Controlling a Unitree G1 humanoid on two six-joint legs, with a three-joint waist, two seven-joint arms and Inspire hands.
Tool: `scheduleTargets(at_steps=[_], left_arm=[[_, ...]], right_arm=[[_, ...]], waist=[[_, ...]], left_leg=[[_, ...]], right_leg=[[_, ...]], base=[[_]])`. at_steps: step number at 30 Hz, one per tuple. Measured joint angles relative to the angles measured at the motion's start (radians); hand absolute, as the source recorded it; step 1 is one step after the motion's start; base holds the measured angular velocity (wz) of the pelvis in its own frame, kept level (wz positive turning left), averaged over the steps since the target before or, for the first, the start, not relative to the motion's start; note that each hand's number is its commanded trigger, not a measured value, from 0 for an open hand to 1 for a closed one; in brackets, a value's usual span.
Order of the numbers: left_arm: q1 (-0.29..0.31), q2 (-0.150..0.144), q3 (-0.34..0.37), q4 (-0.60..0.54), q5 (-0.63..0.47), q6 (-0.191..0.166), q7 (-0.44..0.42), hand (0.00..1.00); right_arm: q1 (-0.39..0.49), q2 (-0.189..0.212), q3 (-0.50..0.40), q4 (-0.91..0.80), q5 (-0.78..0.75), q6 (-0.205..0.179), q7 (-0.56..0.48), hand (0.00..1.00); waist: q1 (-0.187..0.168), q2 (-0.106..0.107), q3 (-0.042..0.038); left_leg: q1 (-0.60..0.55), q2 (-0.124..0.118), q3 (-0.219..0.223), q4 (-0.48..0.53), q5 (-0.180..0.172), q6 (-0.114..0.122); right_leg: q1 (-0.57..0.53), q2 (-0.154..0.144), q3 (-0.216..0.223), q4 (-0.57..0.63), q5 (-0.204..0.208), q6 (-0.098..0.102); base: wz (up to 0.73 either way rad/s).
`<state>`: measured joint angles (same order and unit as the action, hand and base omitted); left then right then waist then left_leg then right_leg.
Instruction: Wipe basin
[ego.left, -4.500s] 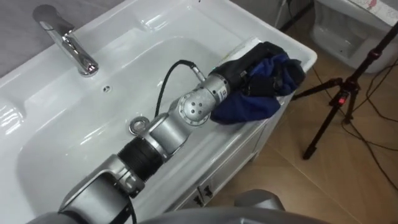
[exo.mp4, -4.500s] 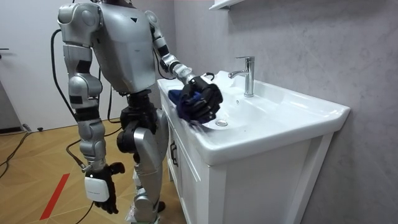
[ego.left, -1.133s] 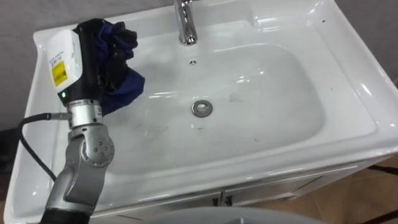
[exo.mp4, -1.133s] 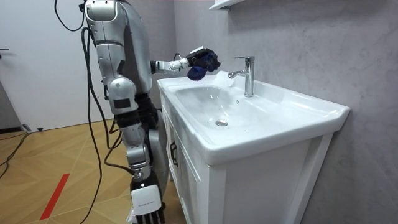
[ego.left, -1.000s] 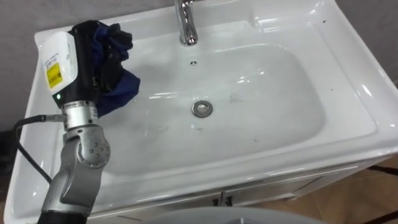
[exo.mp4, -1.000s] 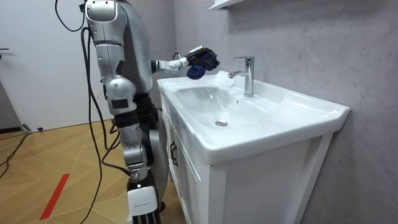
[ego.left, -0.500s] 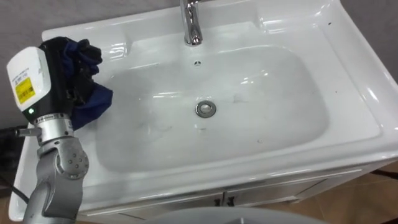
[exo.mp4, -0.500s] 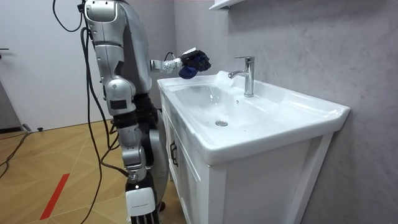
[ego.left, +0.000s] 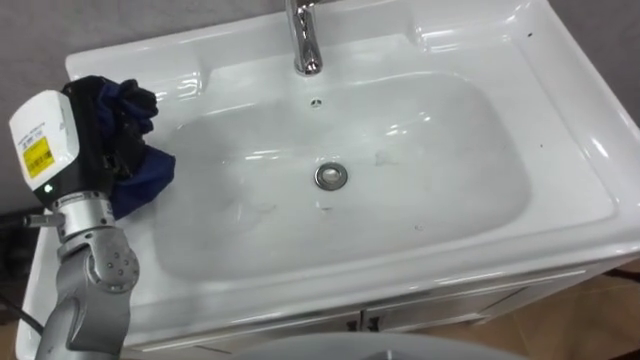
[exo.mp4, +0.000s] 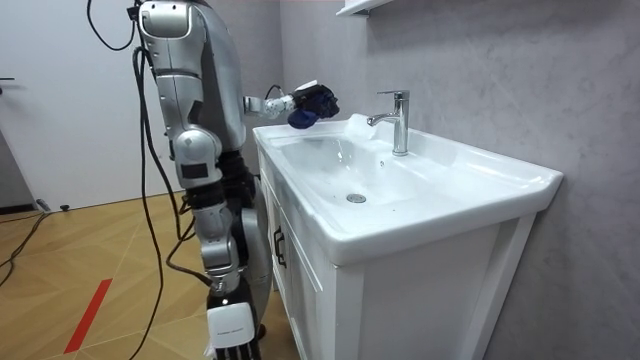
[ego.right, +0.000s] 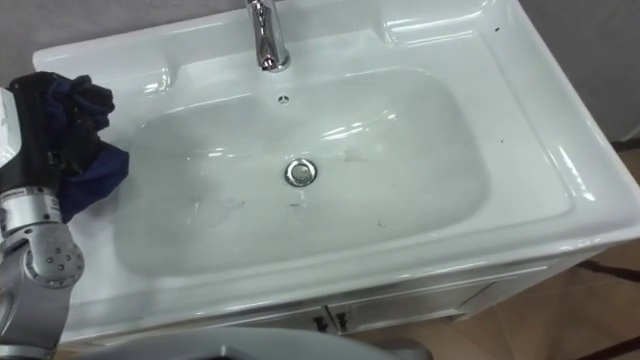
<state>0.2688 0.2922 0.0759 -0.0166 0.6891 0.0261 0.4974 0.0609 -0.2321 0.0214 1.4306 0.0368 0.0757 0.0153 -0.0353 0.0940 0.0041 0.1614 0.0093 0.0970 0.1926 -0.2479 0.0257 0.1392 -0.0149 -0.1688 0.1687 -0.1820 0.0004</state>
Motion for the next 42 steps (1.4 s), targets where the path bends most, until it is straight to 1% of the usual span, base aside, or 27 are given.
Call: scheduleTargets(at_steps=[2,4,6,11,13,14,15,16,18,20,22,29,32,34,36,40,42], left_arm=[[-0.010,0.000,0.000,0.007,0.002,0.000,0.001,1.00],[-0.034,0.000,0.000,0.035,0.002,0.003,0.001,1.00],[-0.045,0.000,0.000,0.051,0.002,0.012,0.001,1.00],[-0.048,0.000,-0.001,0.067,0.002,0.018,0.001,1.00],[-0.050,0.000,-0.001,0.070,0.002,0.018,0.001,1.00],[-0.054,0.001,-0.001,0.074,0.002,0.017,0.001,1.00],[-0.060,0.003,-0.001,0.082,0.001,0.016,0.001,1.00],[-0.080,0.008,-0.001,0.108,0.001,0.016,0.001,1.00],[-0.122,0.025,-0.001,0.165,0.001,0.016,0.000,1.00],[-0.146,0.040,-0.001,0.201,0.001,0.016,-0.003,1.00],[-0.165,0.045,0.000,0.229,0.001,0.018,-0.004,1.00],[-0.168,0.052,0.001,0.236,0.001,0.022,-0.012,1.00],[-0.168,0.057,0.001,0.237,0.001,0.042,-0.025,1.00],[-0.168,0.067,0.001,0.238,0.001,0.058,-0.035,1.00],[-0.168,0.084,0.002,0.239,0.002,0.078,-0.037,1.00],[-0.168,0.092,0.003,0.240,0.002,0.102,-0.050,1.00],[-0.168,0.092,0.004,0.244,0.002,0.112,-0.059,1.00]], right_arm=[[0.000,0.000,0.000,0.005,-0.004,0.001,0.000,0.00],[0.000,-0.002,0.002,0.005,-0.004,0.003,0.001,0.00],[0.002,-0.003,0.003,0.005,-0.004,0.008,0.005,0.00],[0.027,-0.009,0.002,-0.002,-0.006,0.013,0.018,0.00],[0.032,-0.011,0.002,-0.006,-0.006,0.013,0.020,0.00],[0.032,-0.013,0.002,-0.010,-0.007,0.012,0.021,0.00],[0.034,-0.013,0.001,-0.014,-0.007,0.012,0.022,0.00],[0.036,-0.014,0.001,-0.018,-0.007,0.009,0.024,0.00],[0.038,-0.015,0.001,-0.018,-0.008,0.007,0.033,0.00],[0.039,-0.016,0.000,-0.021,-0.008,0.007,0.043,0.00],[0.050,-0.015,-0.004,-0.037,-0.008,0.009,0.054,0.00],[0.059,-0.015,-0.005,-0.057,-0.007,0.015,0.063,0.00],[0.059,-0.015,-0.013,-0.067,-0.008,0.029,0.065,0.00],[0.060,-0.015,-0.042,-0.072,-0.007,0.036,0.067,0.00],[0.059,-0.018,-0.049,-0.074,-0.006,0.037,0.064,0.00],[0.058,-0.021,-0.063,-0.074,-0.005,0.049,0.060,0.00],[0.058,-0.022,-0.070,-0.072,-0.003,0.052,0.061,0.00]], waist=[[-0.007,-0.003,0.0026],[-0.012,-0.004,0.0048],[-0.018,-0.005,0.0062],[-0.036,-0.003,0.0073],[-0.037,0.000,0.0067],[-0.037,0.005,0.0051],[-0.038,0.007,0.0061],[-0.040,0.011,0.0062],[-0.042,0.012,0.0073],[-0.042,0.014,0.0081],[-0.041,0.016,0.0093],[-0.041,0.021,0.0082],[-0.041,0.024,0.0069],[-0.040,0.025,0.0062],[-0.040,0.026,0.0056],[-0.040,0.028,0.0022],[-0.038,0.027,0.0025]], left_leg=[[0.000,0.000,0.001,0.004,0.000,0.000],[0.000,0.000,0.005,0.004,0.000,0.000],[0.000,0.001,0.006,0.003,0.000,0.000],[0.000,0.001,0.007,-0.008,0.000,0.000],[0.000,0.001,0.008,-0.009,0.000,0.000],[-0.002,0.002,0.011,-0.009,0.000,0.000],[-0.002,0.002,0.012,-0.009,0.000,0.000],[-0.002,0.002,0.013,-0.008,0.000,0.000],[-0.001,0.001,0.011,-0.006,0.000,0.000],[0.001,0.001,0.012,-0.006,0.000,0.000],[0.003,0.001,0.014,-0.008,0.000,0.000],[0.005,0.001,0.016,-0.010,0.000,0.000],[0.006,0.000,0.016,-0.011,0.000,0.000],[0.006,0.000,0.017,-0.010,0.000,0.000],[0.006,0.001,0.017,-0.009,0.000,0.000],[0.011,0.001,0.018,-0.009,0.000,0.000],[0.015,0.001,0.019,-0.009,0.000,0.000]], right_leg=[[0.002,0.000,0.000,0.001,0.000,0.000],[0.001,0.000,0.001,0.002,0.000,0.000],[0.001,0.000,0.002,0.002,0.000,0.000],[-0.003,0.001,0.005,0.002,0.000,0.000],[-0.006,0.001,0.007,0.002,0.000,0.000],[-0.011,0.001,0.010,0.004,0.000,0.000],[-0.013,0.002,0.014,0.005,0.000,0.000],[-0.012,0.002,0.020,0.005,0.000,0.000],[-0.010,0.002,0.020,0.003,0.000,0.000],[-0.009,0.002,0.023,0.003,0.000,0.000],[-0.009,0.003,0.028,0.002,0.000,0.000],[-0.011,0.003,0.029,0.002,0.000,0.000],[-0.012,0.004,0.029,0.003,0.000,0.000],[-0.012,0.003,0.029,0.004,0.000,0.000],[-0.012,0.003,0.029,0.005,0.000,0.000],[-0.007,0.003,0.029,0.005,0.000,0.000],[-0.004,0.003,0.029,0.005,0.000,0.000]], base=[[0.00],[0.00],[-0.02],[-0.01],[-0.02],[-0.05],[-0.07],[-0.04],[0.00],[-0.02],[-0.06],[-0.01],[0.00],[0.00],[0.00],[0.00],[0.00]])
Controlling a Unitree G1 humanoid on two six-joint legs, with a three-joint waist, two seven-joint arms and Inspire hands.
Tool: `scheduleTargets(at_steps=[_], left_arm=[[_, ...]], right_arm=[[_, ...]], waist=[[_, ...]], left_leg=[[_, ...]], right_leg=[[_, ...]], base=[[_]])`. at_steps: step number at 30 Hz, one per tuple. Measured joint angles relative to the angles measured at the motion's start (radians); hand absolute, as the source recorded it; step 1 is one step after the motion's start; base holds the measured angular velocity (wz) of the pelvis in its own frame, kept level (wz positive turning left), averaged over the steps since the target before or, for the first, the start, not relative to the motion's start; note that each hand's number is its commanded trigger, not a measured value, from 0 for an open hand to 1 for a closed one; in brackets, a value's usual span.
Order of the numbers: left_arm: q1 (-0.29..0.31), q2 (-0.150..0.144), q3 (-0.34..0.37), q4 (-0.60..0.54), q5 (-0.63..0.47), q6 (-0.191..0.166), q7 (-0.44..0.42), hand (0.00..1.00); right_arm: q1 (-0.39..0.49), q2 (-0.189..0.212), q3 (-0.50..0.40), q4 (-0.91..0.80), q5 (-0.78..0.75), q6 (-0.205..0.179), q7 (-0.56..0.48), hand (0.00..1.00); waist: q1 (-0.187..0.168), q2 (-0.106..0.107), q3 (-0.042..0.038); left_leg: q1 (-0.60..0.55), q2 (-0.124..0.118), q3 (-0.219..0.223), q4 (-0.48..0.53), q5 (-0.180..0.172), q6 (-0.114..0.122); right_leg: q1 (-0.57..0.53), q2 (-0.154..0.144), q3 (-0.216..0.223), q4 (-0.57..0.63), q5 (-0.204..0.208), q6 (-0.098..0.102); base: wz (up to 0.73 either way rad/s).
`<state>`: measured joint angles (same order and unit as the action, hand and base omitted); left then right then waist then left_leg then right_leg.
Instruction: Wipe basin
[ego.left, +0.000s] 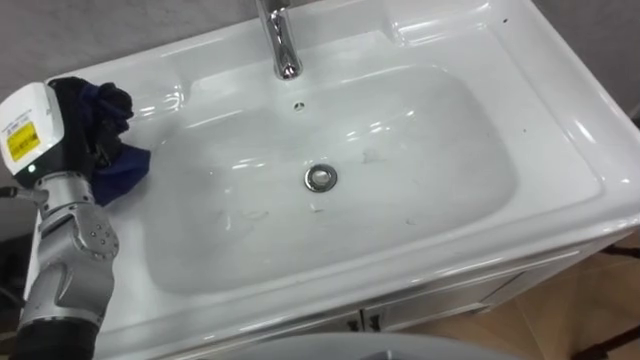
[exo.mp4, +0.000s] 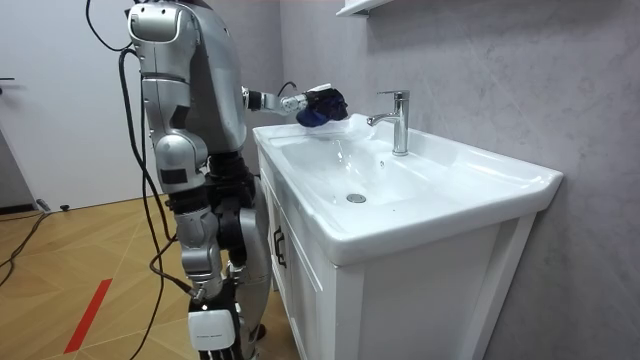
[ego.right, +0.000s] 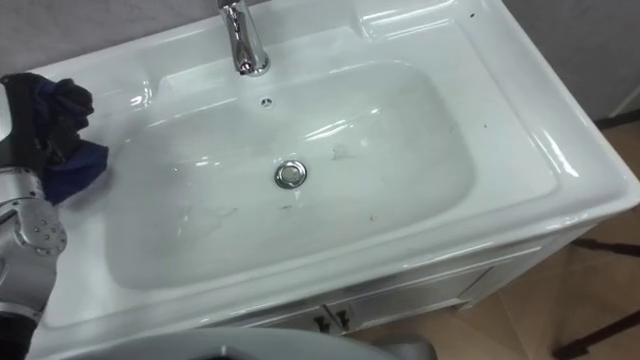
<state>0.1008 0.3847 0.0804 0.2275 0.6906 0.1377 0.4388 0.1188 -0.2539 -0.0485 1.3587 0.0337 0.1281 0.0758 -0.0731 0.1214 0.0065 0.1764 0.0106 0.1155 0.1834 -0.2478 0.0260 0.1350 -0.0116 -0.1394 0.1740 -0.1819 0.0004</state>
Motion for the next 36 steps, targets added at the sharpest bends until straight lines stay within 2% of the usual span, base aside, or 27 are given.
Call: scheduleTargets(at_steps=[3,8,16,18,19,22,25,28,29,31,36], left_arm=[[0.000,0.000,0.000,0.038,0.000,0.012,-0.023,1.00],[0.000,0.000,0.000,0.155,-0.001,0.051,-0.062,1.00],[-0.008,0.000,0.002,0.158,-0.001,0.085,-0.096,1.00],[-0.022,0.000,0.002,0.158,0.000,0.099,-0.099,0.75],[-0.025,0.000,0.002,0.158,0.000,0.102,-0.099,0.00],[-0.025,0.000,0.004,0.158,0.000,0.104,-0.099,0.00],[-0.025,0.000,0.004,0.158,0.000,0.103,-0.098,0.00],[-0.025,0.000,0.004,0.158,0.000,0.103,-0.097,0.00],[-0.025,0.000,0.004,0.158,0.000,0.103,-0.097,0.00],[-0.025,0.000,0.004,0.158,0.000,0.104,-0.097,0.00],[-0.025,0.000,0.004,0.151,0.000,0.104,-0.094,0.00]], right_arm=[[-0.001,0.000,-0.013,0.004,0.001,0.005,0.000,0.00],[0.000,-0.001,-0.013,-0.002,0.002,0.030,-0.003,0.00],[-0.005,-0.007,-0.012,0.000,0.005,0.041,-0.023,0.00],[-0.003,-0.007,-0.011,0.001,0.005,0.046,-0.023,0.00],[-0.003,-0.007,-0.011,0.001,0.004,0.047,-0.024,0.00],[-0.002,-0.007,-0.012,-0.002,0.001,0.047,-0.032,0.00],[-0.002,-0.007,-0.011,-0.005,0.001,0.048,-0.032,0.00],[-0.002,-0.007,-0.011,-0.005,0.001,0.049,-0.031,0.00],[-0.002,-0.007,-0.011,-0.005,0.001,0.050,-0.031,0.00],[-0.002,-0.007,-0.011,-0.004,0.004,0.056,-0.031,0.00],[-0.009,-0.007,0.007,-0.004,0.021,0.060,-0.032,0.00]], waist=[[-0.001,-0.003,0.0017],[-0.002,0.001,-0.0039],[0.010,0.008,-0.0060],[0.019,0.007,-0.0048],[0.021,0.003,-0.0019],[0.024,-0.004,0.0022],[0.024,-0.007,0.0011],[0.024,-0.006,-0.0013],[0.024,0.000,-0.0061],[0.023,0.000,-0.0089],[0.023,0.000,-0.0088]], left_leg=[[0.007,0.000,0.001,0.000,0.000,0.000],[-0.006,-0.001,0.006,0.004,0.000,0.000],[-0.011,0.000,0.006,0.005,0.000,0.000],[-0.010,0.000,0.006,0.004,0.000,0.000],[-0.010,0.000,0.007,0.004,0.000,0.000],[-0.010,-0.001,0.008,0.004,0.000,0.000],[-0.010,-0.001,0.011,0.004,0.000,0.000],[-0.010,-0.001,0.011,0.004,0.000,0.000],[-0.009,-0.001,0.012,0.004,0.000,0.000],[-0.009,-0.001,0.011,0.005,0.000,0.000],[-0.009,0.000,0.015,0.005,0.000,0.000]], right_leg=[[0.006,0.000,0.000,0.000,0.000,0.000],[-0.008,-0.001,0.002,-0.001,0.000,0.000],[-0.012,-0.001,0.000,0.003,0.000,0.000],[-0.013,-0.001,0.000,0.007,0.000,0.000],[-0.014,-0.001,0.000,0.010,-0.001,-0.001],[-0.014,-0.002,0.001,0.011,-0.002,0.000],[-0.015,-0.002,0.002,0.011,-0.002,0.000],[-0.016,-0.002,0.003,0.012,-0.003,0.000],[-0.016,-0.001,0.005,0.012,-0.003,0.000],[-0.016,-0.001,0.006,0.012,-0.003,0.000],[-0.016,-0.001,0.008,0.013,-0.003,0.000]], base=[[0.00],[-0.02],[0.00],[0.00],[0.00],[0.00],[0.00],[0.00],[0.00],[0.00],[0.00]])
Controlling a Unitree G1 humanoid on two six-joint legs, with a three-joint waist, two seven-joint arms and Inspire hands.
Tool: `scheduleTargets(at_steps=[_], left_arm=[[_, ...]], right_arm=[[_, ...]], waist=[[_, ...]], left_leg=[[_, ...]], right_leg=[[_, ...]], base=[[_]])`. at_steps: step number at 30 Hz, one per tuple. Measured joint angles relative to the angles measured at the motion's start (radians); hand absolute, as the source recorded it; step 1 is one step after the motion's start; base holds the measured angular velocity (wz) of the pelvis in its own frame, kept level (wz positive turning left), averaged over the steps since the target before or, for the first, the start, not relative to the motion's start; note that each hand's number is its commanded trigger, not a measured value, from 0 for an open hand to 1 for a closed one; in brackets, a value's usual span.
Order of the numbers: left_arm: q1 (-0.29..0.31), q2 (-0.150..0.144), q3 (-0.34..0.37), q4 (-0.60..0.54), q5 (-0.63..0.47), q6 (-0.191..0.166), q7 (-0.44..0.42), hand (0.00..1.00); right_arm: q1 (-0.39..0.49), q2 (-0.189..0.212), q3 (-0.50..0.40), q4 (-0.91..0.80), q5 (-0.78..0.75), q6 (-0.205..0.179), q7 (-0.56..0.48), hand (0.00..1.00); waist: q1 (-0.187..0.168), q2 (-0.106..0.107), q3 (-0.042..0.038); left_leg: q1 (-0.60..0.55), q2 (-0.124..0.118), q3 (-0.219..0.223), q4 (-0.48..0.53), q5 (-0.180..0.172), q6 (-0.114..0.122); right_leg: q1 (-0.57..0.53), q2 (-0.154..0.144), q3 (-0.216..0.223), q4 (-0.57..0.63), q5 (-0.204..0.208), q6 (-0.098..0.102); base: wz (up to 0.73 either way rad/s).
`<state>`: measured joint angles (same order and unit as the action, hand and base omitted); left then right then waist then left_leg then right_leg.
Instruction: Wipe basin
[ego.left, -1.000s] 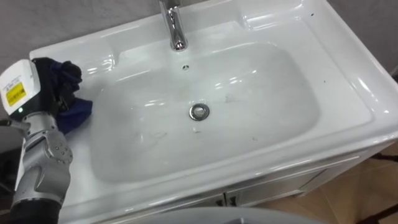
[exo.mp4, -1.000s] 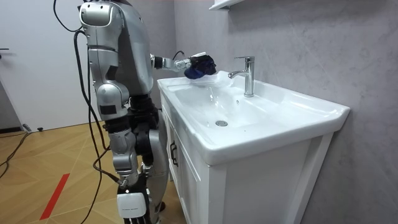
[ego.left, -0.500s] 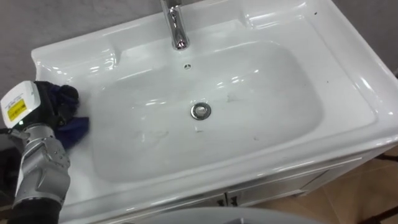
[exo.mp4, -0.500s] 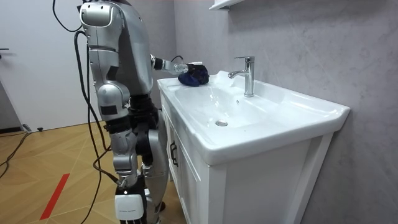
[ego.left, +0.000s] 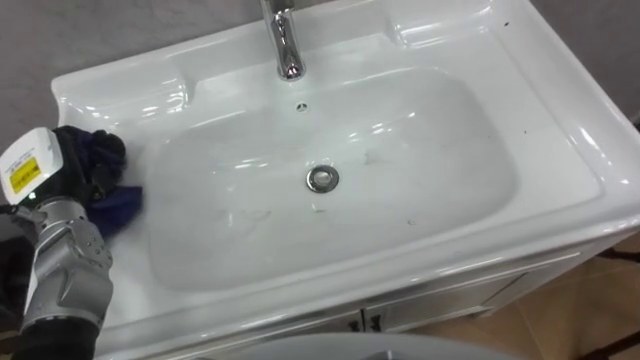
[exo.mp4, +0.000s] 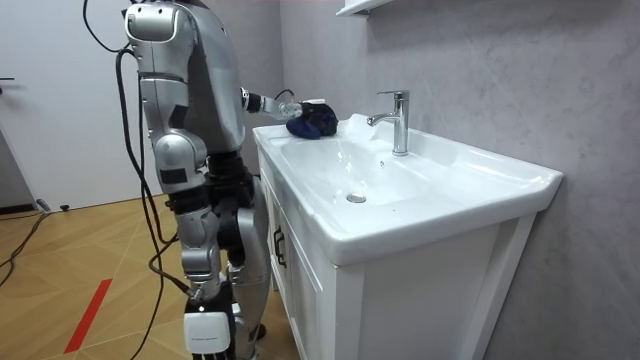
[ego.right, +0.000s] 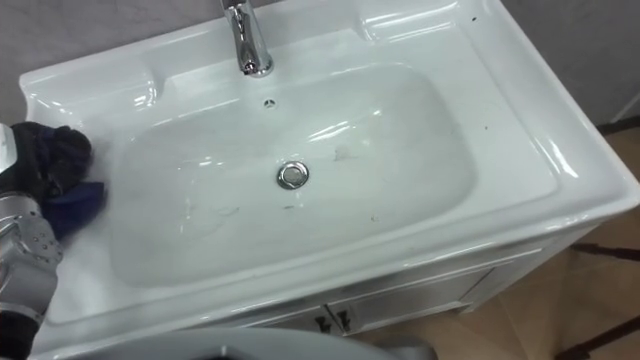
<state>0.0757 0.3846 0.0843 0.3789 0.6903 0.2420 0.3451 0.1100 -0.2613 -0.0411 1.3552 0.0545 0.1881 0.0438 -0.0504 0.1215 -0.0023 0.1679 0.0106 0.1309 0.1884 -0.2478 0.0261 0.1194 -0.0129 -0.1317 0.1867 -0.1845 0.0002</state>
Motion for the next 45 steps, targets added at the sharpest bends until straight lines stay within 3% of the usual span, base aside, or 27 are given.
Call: scheduleTargets(at_steps=[8,12,16,25,29,34,39,45], left_arm=[[0.000,0.001,0.019,-0.105,0.001,-0.003,0.012,0.00],[-0.008,0.002,0.023,-0.147,0.000,-0.012,0.056,0.00],[-0.030,0.002,0.024,-0.161,0.001,-0.011,0.058,0.00],[-0.038,0.003,0.031,-0.306,0.044,-0.008,0.058,0.00],[-0.041,0.023,0.031,-0.368,0.069,-0.011,0.058,0.00],[-0.047,0.030,0.031,-0.361,0.068,-0.010,0.035,0.00],[-0.047,0.030,0.030,-0.259,0.069,0.001,-0.028,0.00],[-0.046,0.029,0.030,-0.200,0.070,0.044,-0.096,0.00]], right_arm=[[-0.002,0.000,0.000,0.003,0.014,-0.021,0.001,0.00],[-0.005,0.000,0.010,0.002,0.015,-0.025,0.001,0.00],[-0.011,0.000,0.021,0.001,0.016,-0.026,0.001,0.00],[-0.009,0.000,0.020,-0.001,0.012,-0.037,-0.001,0.00],[-0.007,0.000,0.020,0.003,0.008,-0.045,0.000,0.00],[-0.003,0.000,0.020,0.006,-0.011,-0.043,0.001,0.00],[0.009,0.000,0.020,-0.001,-0.014,-0.033,0.002,0.00],[0.009,0.000,0.020,-0.001,-0.014,-0.025,0.002,0.00]], waist=[[0.003,-0.016,0.0091],[0.005,-0.010,0.0102],[0.006,-0.004,0.0110],[0.012,0.000,0.0090],[0.005,0.001,0.0099],[0.005,-0.001,0.0142],[0.004,-0.004,0.0155],[0.006,-0.017,0.0124]], left_leg=[[-0.001,0.001,0.000,0.000,0.000,0.000],[-0.002,0.005,0.003,-0.002,0.000,0.000],[-0.006,0.000,0.004,-0.004,0.000,0.000],[-0.008,0.008,0.004,-0.005,0.000,0.000],[-0.007,0.008,0.004,-0.005,0.000,0.000],[-0.006,0.009,0.008,-0.006,0.000,0.000],[-0.003,0.003,0.007,-0.006,0.000,0.000],[-0.003,0.002,0.007,-0.006,0.000,0.000]], right_leg=[[-0.002,0.000,0.007,-0.001,0.000,0.000],[-0.005,-0.001,0.007,-0.001,0.000,0.000],[-0.009,0.001,0.010,-0.002,0.000,0.000],[-0.015,0.004,0.027,-0.002,0.000,0.000],[-0.015,0.005,0.027,-0.001,0.000,0.000],[-0.015,0.006,0.031,0.000,0.000,0.000],[-0.013,0.007,0.031,0.000,0.000,0.000],[-0.012,0.007,0.028,-0.001,0.000,0.000]], base=[[0.00],[-0.03],[0.00],[-0.02],[0.00],[0.00],[0.00],[0.00]])
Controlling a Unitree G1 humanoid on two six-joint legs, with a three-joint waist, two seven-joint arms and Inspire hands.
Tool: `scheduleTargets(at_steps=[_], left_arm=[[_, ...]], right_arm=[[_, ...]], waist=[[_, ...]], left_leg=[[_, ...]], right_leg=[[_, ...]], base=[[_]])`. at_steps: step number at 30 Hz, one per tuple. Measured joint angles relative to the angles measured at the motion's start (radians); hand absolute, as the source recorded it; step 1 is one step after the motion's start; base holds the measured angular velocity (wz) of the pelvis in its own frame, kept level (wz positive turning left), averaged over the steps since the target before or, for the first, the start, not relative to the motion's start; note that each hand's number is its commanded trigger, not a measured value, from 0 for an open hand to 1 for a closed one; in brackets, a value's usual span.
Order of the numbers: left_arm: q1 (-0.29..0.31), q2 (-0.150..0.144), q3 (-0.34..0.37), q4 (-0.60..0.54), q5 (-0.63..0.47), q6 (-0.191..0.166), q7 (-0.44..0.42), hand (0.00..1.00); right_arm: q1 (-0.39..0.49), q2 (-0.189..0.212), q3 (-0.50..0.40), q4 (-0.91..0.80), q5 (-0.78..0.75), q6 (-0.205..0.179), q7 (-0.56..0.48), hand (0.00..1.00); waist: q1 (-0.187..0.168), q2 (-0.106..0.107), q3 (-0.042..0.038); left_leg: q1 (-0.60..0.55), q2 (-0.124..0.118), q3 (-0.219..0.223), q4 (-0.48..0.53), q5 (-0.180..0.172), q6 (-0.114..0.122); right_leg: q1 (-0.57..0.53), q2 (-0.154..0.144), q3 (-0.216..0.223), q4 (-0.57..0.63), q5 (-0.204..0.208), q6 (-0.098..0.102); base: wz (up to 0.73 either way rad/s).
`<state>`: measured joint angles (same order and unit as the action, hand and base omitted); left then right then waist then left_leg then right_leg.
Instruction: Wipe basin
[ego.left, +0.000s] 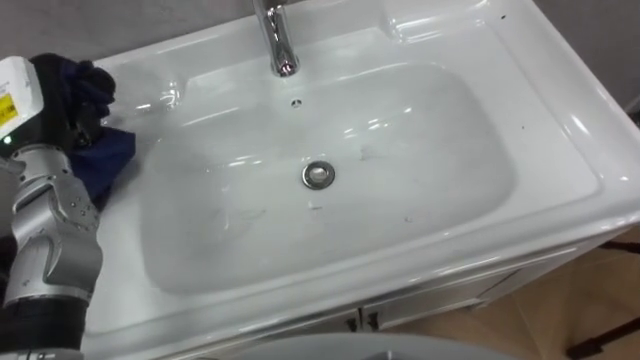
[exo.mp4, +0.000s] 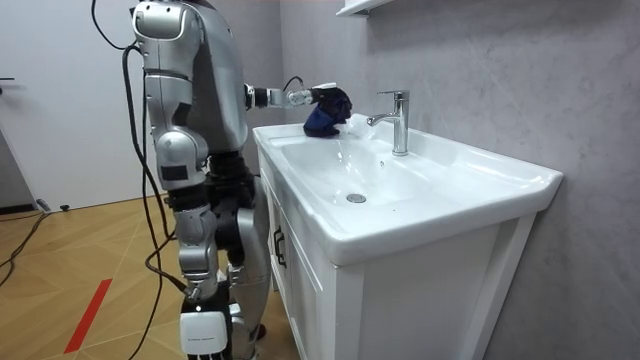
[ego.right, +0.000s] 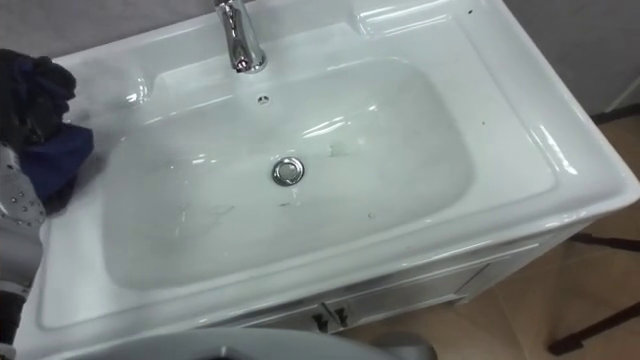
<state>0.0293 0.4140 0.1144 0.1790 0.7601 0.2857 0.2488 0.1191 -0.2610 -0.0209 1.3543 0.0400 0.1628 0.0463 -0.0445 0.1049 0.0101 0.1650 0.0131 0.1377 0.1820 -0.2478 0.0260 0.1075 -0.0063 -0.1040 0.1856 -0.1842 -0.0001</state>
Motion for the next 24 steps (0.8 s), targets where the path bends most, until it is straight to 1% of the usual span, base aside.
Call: scheduleTargets(at_steps=[5,6,7,10,14,23,24], left_arm=[[0.000,0.000,0.000,0.000,0.000,0.014,-0.024,0.00],[0.000,0.000,0.000,0.000,0.001,0.014,-0.024,0.51],[0.000,0.000,0.000,0.000,0.001,0.014,-0.025,1.00],[0.000,0.000,0.000,0.000,0.002,0.016,-0.034,1.00],[0.000,0.000,0.000,0.001,0.040,0.019,-0.055,1.00],[0.000,0.000,0.000,0.002,0.040,0.019,-0.065,1.00],[0.000,0.000,0.000,0.002,0.040,0.018,-0.065,0.56]], right_arm=[[-0.001,0.000,0.000,-0.002,0.000,0.003,0.000,0.00],[-0.001,0.000,0.000,-0.002,0.000,0.003,0.000,0.00],[-0.001,0.000,0.000,-0.004,0.000,0.003,0.000,0.00],[0.000,0.000,0.000,-0.004,0.000,0.004,0.000,0.00],[0.000,0.000,0.000,-0.002,0.001,0.007,0.000,0.00],[-0.002,0.000,0.001,-0.002,0.001,0.001,-0.001,0.00],[-0.002,0.000,0.001,-0.002,0.001,0.001,-0.001,0.00]], waist=[[-0.002,0.003,-0.0012],[-0.002,0.004,-0.0010],[-0.002,0.006,-0.0006],[-0.002,0.008,-0.0001],[-0.002,0.008,0.0005],[-0.002,0.013,0.0001],[-0.002,0.014,0.0007]], left_leg=[[0.003,0.000,-0.001,0.000,0.000,0.000],[0.004,0.000,-0.001,0.000,0.000,0.000],[0.004,0.000,-0.001,0.000,0.000,0.000],[0.005,0.001,-0.001,0.001,0.000,0.000],[0.003,0.000,-0.001,0.001,0.000,0.000],[-0.005,-0.001,-0.003,0.001,0.000,0.000],[-0.006,-0.001,-0.003,0.001,0.000,0.000]], right_leg=[[0.009,-0.001,-0.004,0.000,0.000,0.000],[0.010,-0.001,-0.004,0.000,0.000,0.000],[0.011,-0.001,-0.005,0.000,0.000,0.000],[0.010,0.000,-0.005,0.000,0.000,0.000],[0.004,-0.001,-0.004,0.000,0.000,0.000],[0.003,-0.002,-0.006,0.000,0.000,0.000],[0.000,-0.002,-0.006,0.000,0.000,0.000]], base=[[0.00],[0.00],[0.00],[0.00],[0.00],[0.00],[0.00]])
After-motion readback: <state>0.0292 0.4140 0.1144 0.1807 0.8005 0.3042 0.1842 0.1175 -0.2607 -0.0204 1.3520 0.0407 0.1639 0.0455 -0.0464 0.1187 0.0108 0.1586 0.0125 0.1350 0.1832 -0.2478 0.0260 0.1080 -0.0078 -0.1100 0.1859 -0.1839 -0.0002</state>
